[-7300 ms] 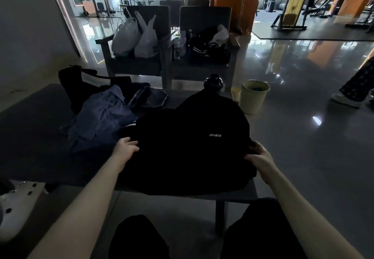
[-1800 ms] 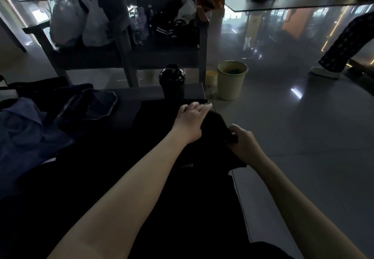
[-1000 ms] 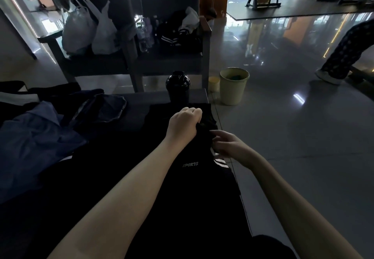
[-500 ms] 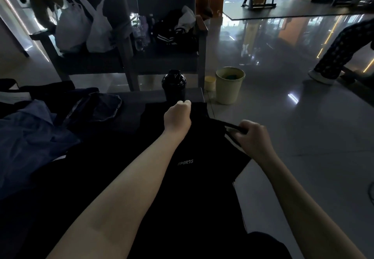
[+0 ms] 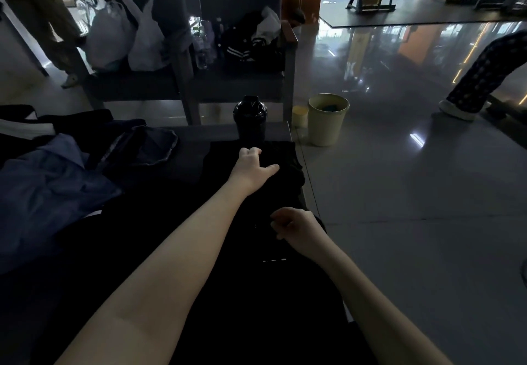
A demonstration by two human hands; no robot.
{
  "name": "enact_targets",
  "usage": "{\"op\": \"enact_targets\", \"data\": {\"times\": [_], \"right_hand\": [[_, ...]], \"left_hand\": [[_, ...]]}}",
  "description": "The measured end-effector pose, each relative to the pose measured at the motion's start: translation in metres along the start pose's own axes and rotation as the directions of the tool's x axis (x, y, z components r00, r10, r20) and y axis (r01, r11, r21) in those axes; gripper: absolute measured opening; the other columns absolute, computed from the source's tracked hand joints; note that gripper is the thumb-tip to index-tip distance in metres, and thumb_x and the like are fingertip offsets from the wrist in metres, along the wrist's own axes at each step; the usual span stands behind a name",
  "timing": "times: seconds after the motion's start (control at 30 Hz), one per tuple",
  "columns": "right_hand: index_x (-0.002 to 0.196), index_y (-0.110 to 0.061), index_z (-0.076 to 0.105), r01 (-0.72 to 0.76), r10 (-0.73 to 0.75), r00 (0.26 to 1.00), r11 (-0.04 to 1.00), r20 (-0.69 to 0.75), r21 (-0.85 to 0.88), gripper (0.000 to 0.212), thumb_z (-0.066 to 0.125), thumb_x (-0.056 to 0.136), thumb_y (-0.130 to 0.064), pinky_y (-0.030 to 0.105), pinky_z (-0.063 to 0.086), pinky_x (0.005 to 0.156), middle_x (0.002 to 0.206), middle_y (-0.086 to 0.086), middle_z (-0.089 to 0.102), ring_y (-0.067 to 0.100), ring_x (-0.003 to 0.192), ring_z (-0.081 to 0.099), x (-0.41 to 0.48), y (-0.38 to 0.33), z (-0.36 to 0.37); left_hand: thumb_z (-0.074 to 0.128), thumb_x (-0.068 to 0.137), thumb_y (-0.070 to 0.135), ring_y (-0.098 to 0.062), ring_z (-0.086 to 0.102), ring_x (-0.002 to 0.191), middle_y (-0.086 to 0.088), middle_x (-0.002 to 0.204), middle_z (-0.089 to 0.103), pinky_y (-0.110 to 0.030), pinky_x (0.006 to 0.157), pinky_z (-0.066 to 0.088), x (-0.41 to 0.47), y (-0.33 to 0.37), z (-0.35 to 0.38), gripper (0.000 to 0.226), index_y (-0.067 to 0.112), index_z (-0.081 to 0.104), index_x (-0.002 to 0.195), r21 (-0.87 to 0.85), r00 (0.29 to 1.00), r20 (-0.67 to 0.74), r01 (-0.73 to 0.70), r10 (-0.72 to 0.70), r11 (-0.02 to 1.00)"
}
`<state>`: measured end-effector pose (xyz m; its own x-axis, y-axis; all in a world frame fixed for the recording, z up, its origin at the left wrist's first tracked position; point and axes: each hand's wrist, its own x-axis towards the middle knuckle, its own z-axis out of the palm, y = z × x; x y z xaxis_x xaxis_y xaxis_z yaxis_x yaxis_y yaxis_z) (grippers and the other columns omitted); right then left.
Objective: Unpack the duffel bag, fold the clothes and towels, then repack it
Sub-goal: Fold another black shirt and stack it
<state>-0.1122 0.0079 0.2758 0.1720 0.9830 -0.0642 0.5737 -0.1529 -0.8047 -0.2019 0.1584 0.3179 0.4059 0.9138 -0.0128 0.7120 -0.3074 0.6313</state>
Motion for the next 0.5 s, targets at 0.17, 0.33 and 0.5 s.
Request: {"op": "enact_targets", "data": {"times": [0.17, 0.33, 0.5], "right_hand": [[0.118, -0.021, 0.064, -0.077, 0.029, 0.984, 0.958, -0.174, -0.275, 0.03, 0.053, 0.09, -0.02, 0.031, 0.049, 0.081, 0.119, -0.003, 0.062, 0.02, 0.108, 0.056, 0.0, 0.022, -0.009], [0.12, -0.018, 0.062, -0.119, 0.058, 0.976, 0.948, -0.209, -0.295, 0.033, 0.058, 0.088, -0.021, 0.032, 0.045, 0.087, 0.13, -0.004, 0.056, 0.024, 0.119, 0.048, -0.004, 0.044, -0.009], [0.124, -0.017, 0.058, -0.16, 0.097, 0.972, 0.94, -0.212, -0.301, 0.034, 0.055, 0.091, -0.026, 0.034, 0.041, 0.089, 0.131, -0.001, 0.055, 0.024, 0.12, 0.046, -0.005, 0.052, -0.006]], "left_hand": [[0.062, 0.089, 0.024, -0.024, 0.049, 0.118, -0.007, 0.127, 0.053, -0.039, 0.095, 0.043, 0.002, -0.002, 0.005, 0.058, 0.017, 0.036, 0.14, 0.307, 0.998, -0.053, -0.004, 0.022, 0.952], [0.059, 0.092, 0.011, -0.015, 0.054, 0.098, -0.008, 0.116, 0.058, -0.022, 0.081, 0.042, 0.019, 0.007, 0.004, 0.035, 0.018, 0.056, 0.126, -0.082, 0.992, -0.119, -0.046, 0.036, 0.996], [0.05, 0.096, 0.011, -0.011, 0.056, 0.073, -0.013, 0.11, 0.065, -0.014, 0.065, 0.044, 0.042, 0.01, 0.003, 0.025, 0.014, 0.067, 0.115, -0.243, 1.0, -0.016, -0.01, 0.007, 0.97]]}}
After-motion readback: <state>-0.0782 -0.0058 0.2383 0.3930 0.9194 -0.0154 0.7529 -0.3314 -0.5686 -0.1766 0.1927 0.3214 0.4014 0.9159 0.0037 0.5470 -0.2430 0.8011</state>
